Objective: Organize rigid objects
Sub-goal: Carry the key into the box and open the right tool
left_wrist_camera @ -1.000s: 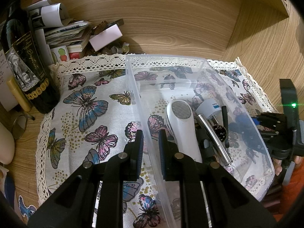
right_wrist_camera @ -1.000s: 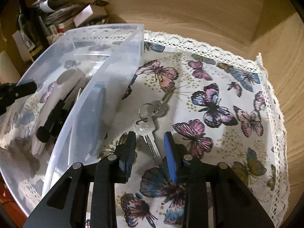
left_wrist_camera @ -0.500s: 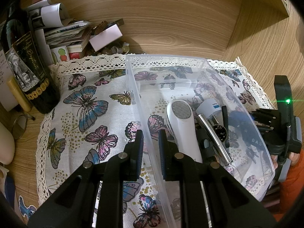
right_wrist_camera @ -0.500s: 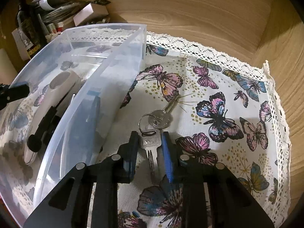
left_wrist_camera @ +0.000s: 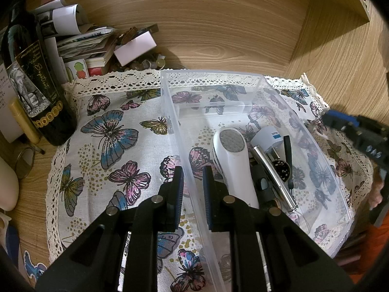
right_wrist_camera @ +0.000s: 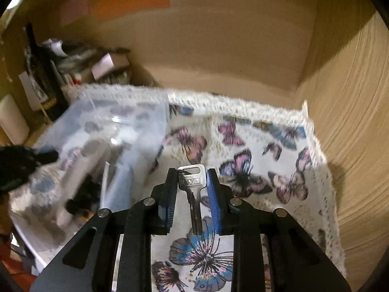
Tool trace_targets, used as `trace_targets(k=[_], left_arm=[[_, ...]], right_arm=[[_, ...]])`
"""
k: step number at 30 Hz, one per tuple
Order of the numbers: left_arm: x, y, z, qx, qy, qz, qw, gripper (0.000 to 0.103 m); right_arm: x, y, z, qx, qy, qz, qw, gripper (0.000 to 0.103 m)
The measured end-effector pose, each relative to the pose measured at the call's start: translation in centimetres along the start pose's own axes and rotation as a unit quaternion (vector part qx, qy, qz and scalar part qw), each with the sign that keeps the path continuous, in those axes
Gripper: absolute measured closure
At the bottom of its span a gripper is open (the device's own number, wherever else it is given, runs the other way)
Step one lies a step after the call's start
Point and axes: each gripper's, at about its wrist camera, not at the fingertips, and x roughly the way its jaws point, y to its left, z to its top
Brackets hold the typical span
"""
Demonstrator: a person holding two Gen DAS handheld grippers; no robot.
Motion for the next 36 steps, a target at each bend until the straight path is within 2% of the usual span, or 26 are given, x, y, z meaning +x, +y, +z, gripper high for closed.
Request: trace_targets(k=[10, 16, 21, 27, 28, 29, 36], left_arm=[[0.0, -0.1, 0.0, 0.0, 0.0, 0.0, 1.0, 0.089], [0.0, -0.1, 0.0, 0.0, 0.0, 0.0, 1.0, 0.089], [0.0, -0.1, 0.0, 0.001, 0.0, 0.0, 1.0, 0.089], [0.0, 0.1, 0.0, 0.001, 0.0, -0.001, 1.0, 0.089], [0.0, 0.0, 0.0, 0.001, 0.0, -0.001, 1.0, 0.089], [0.0, 0.0, 0.0, 0.001, 0.0, -0.001, 1.0, 0.089], [0.0, 0.1, 0.0, -0.001, 0.001, -0.001, 1.0, 0.089]], right_arm=[[-3.6, 3.3, 2.4, -0.021, -0.071, 0.036, 0.997, 0.081], [-4.0, 5.6, 3.0, -0.041, -0.086, 0.067, 0.993, 0.081], [-3.1, 7.0, 2.9, -0.053, -0.075, 0.085, 0.992, 0.081], [-0.2, 7.8, 2.3, -0.053, -0.032, 0.093, 0.994, 0.081], [0.2, 7.8, 2.2, -0.052, -0.025, 0.093, 0.994, 0.088], [0.7, 7.8, 2.1, -0.05, -0.015, 0.094, 0.994, 0.089], [2.0, 7.8, 1.5, -0.046, 0.011, 0.098, 0.994, 0.089]])
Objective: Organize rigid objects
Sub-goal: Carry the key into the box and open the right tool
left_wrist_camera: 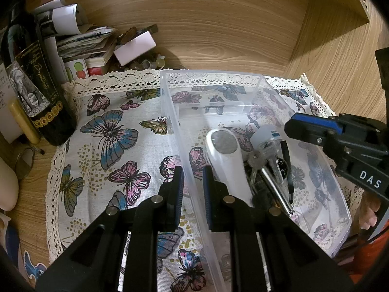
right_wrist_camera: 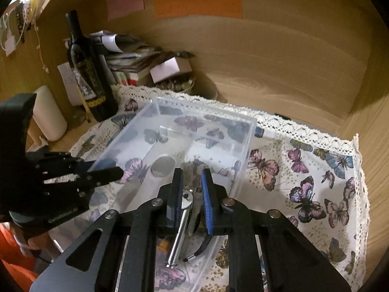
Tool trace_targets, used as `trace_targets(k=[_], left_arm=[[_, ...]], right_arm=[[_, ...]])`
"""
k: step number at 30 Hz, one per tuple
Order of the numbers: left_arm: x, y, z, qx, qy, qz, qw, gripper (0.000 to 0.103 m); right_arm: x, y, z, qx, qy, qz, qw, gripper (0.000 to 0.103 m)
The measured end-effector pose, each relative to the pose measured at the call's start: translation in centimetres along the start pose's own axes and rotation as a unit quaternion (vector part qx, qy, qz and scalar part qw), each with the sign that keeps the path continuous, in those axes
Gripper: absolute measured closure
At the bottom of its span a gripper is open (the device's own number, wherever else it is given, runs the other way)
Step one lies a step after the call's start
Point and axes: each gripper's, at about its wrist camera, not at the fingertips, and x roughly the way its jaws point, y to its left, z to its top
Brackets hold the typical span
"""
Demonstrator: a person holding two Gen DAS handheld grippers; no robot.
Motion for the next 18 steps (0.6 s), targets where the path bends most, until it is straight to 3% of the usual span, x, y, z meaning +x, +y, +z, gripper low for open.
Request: trace_targets(k=[7, 10, 14, 18], left_arm=[[-0.6, -0.2, 0.0, 0.0, -0.007, 0.007, 1.0, 0.089], [-1.5, -0.4, 0.1, 0.0, -0.019, 0.018, 0.9996, 0.089], [-3.4, -0.7, 0.2, -0.001, -0.044, 0.031, 0.9985, 0.062], [-6.1, -2.1, 0.1, 0.013, -0.09, 0.043, 0.9949, 0.041]], right_arm=[[-1.3, 0.0, 0.0, 0.003, -0.014, -0.002, 1.0, 0.089], [-2.4, -0.3, -0.2, 0.006, -0.025, -0.003, 1.0, 0.083], [-4.2, -0.5, -0.6, 0.012, -0.05, -0.01, 0.999, 0.067], [-6.3, -0.6, -1.2, 0.015, -0.08, -0.021, 0.996, 0.047]])
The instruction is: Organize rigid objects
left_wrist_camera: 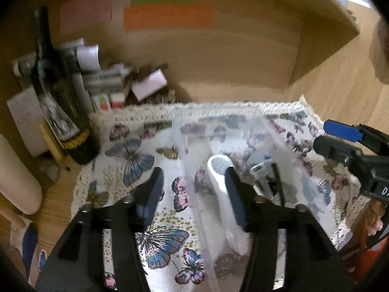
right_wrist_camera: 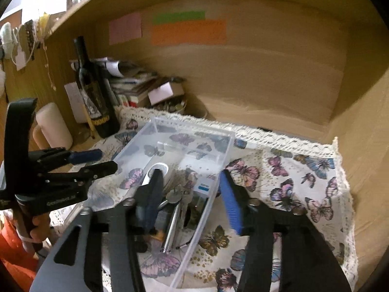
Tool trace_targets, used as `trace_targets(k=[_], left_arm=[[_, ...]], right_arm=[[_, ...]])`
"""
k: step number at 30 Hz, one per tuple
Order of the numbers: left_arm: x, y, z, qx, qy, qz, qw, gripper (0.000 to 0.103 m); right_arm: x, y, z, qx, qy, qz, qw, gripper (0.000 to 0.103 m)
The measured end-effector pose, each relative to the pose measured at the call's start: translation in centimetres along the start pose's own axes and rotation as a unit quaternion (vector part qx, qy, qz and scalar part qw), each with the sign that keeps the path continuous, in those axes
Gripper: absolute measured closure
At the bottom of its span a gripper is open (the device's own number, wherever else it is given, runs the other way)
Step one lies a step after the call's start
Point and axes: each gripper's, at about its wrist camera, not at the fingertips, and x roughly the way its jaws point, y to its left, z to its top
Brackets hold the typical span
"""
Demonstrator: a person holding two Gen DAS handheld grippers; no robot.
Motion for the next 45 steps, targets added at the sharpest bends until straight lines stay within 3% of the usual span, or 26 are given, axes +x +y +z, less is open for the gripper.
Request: trace_targets(k=[2, 6, 9, 13, 16, 27, 45], left_arm=[[-1.4, -0.6, 0.3, 0.002, -0.024, 0.002, 0.9997, 0.031], [-4.2, -1.9, 0.5, 0.008, -0.072, 0.009, 0.9974, 0.013], [-5.9, -2.6, 0.4, 0.006, -0.101, 0.013, 0.9948, 0.005], [-8.1, -3.9, 0.0, 0.011, -0.141, 0.023, 0.9897, 0.002], [-9.5, -4.8, -0.4, 0.012, -0.168, 0.031, 0.9852, 0.001], [-12.4, -6.8, -1.4, 0.019, -0.211, 0.034, 0.9768, 0.0], [-12.2, -7.1, -1.4, 0.014, -0.215, 0.027, 0.9762, 0.0]], right_arm=[[-1.2, -0.1, -0.2, 0.001, -0.019, -0.006, 1.0, 0.034], [-3.8, -0.2, -0.7, 0.004, -0.054, -0.018, 0.998, 0.019], [-5.4, -0.4, -1.2, 0.006, -0.072, -0.022, 0.997, 0.015], [-7.2, -0.4, -1.8, 0.013, -0.101, -0.033, 0.994, 0.0], [-8.4, -0.3, -2.1, 0.014, -0.116, -0.039, 0.992, 0.0], [-10.9, 0.0, -3.0, 0.015, -0.145, -0.041, 0.988, 0.0], [-11.6, -0.1, -3.3, 0.016, -0.153, -0.049, 0.987, 0.0]])
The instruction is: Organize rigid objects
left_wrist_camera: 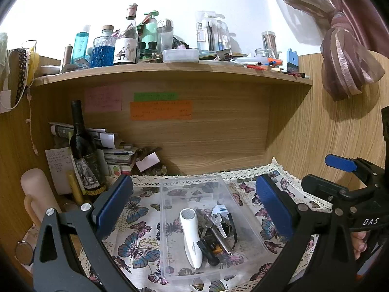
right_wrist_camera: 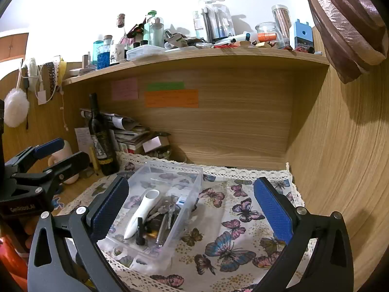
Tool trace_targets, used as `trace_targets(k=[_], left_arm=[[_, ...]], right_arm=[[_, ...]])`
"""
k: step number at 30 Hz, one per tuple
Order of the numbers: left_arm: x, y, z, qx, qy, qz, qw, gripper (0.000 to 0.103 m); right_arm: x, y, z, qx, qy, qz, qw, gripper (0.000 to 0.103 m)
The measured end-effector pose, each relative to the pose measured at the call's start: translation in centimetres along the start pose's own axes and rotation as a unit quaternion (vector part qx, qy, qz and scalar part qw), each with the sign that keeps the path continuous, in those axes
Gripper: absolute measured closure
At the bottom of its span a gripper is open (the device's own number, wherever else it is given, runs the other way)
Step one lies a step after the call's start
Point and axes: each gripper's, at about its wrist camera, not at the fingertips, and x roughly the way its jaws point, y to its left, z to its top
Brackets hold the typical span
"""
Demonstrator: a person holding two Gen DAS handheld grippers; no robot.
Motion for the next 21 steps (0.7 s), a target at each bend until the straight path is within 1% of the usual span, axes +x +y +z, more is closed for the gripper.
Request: trace_targets(k=[21], left_arm=[[-0.04, -0.32, 0.08, 0.0, -0.004, -0.002, 1.0, 0.0]], right_arm=[[0.09, -0.01, 0.02, 0.001, 0.0, -0.003, 1.0, 0.0]])
